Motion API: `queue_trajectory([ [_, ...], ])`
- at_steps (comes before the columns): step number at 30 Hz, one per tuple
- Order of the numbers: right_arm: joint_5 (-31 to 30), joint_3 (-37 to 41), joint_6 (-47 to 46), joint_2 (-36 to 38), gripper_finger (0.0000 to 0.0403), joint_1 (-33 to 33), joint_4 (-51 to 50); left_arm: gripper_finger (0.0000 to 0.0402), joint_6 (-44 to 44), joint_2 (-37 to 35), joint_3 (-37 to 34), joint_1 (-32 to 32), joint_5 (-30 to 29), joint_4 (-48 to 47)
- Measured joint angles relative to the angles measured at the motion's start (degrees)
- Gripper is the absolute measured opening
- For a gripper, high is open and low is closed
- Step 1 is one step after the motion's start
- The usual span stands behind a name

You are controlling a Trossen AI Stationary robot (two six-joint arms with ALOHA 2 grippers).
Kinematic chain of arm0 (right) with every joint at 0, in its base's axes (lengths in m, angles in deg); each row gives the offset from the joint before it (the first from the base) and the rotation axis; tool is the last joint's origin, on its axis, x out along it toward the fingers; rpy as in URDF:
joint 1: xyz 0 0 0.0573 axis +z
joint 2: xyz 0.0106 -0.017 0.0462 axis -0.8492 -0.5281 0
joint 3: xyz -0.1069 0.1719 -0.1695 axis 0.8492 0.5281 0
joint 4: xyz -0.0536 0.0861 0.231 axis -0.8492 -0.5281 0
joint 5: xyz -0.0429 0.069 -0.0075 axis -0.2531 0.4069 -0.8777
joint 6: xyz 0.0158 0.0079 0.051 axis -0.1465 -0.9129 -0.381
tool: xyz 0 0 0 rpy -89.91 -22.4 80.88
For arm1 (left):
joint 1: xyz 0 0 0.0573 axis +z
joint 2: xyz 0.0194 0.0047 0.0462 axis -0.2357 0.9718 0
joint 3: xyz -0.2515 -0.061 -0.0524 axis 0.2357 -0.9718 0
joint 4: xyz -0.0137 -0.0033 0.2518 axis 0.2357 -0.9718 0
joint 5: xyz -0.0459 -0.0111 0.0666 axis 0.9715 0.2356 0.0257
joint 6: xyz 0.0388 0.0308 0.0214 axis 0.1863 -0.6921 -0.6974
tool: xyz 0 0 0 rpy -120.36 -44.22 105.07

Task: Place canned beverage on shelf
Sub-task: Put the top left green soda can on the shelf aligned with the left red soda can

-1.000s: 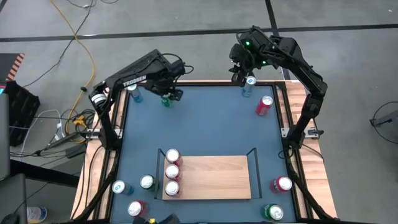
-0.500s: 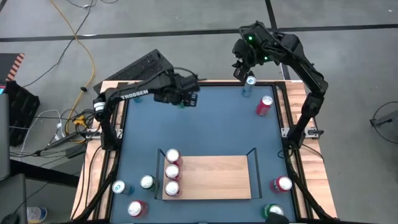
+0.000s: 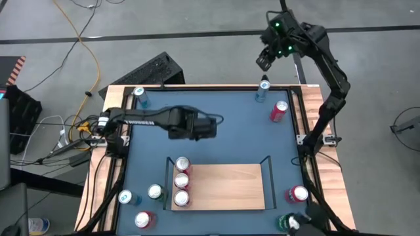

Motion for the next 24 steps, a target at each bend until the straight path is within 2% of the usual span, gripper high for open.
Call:
queue_trajectory([
  [4, -0.19, -0.01, -2.66, -0.86, 0.0175, -1.08, -1.71, 0.0268, 6.33, 0.99, 0.0, -3.64, -0.2, 5.85],
  [10, 0.12, 0.0, -2.0, -1.86, 0.0175, -0.61, -5.53, 0.0268, 10.53, 4.32, 0.51, -6.31, 3.3, 10.98],
  [16, 0.38, 0.0, -2.27, -1.8, 0.0175, 0.0, -5.38, 0.0268, 14.18, 5.18, 4.72, -7.03, 3.06, 8.29],
  [21, 0.48, 0.0, -2.26, -1.84, 0.0175, 0.5, -5.27, 0.0268, 14.6, 5.2, 10.84, -6.88, 1.26, 2.21],
  [24, 0.45, 0.0, -2.37, -1.84, 0.0175, 0.58, -4.78, 0.0268, 14.86, 6.79, 14.84, -7.56, 3.13, -3.0],
])
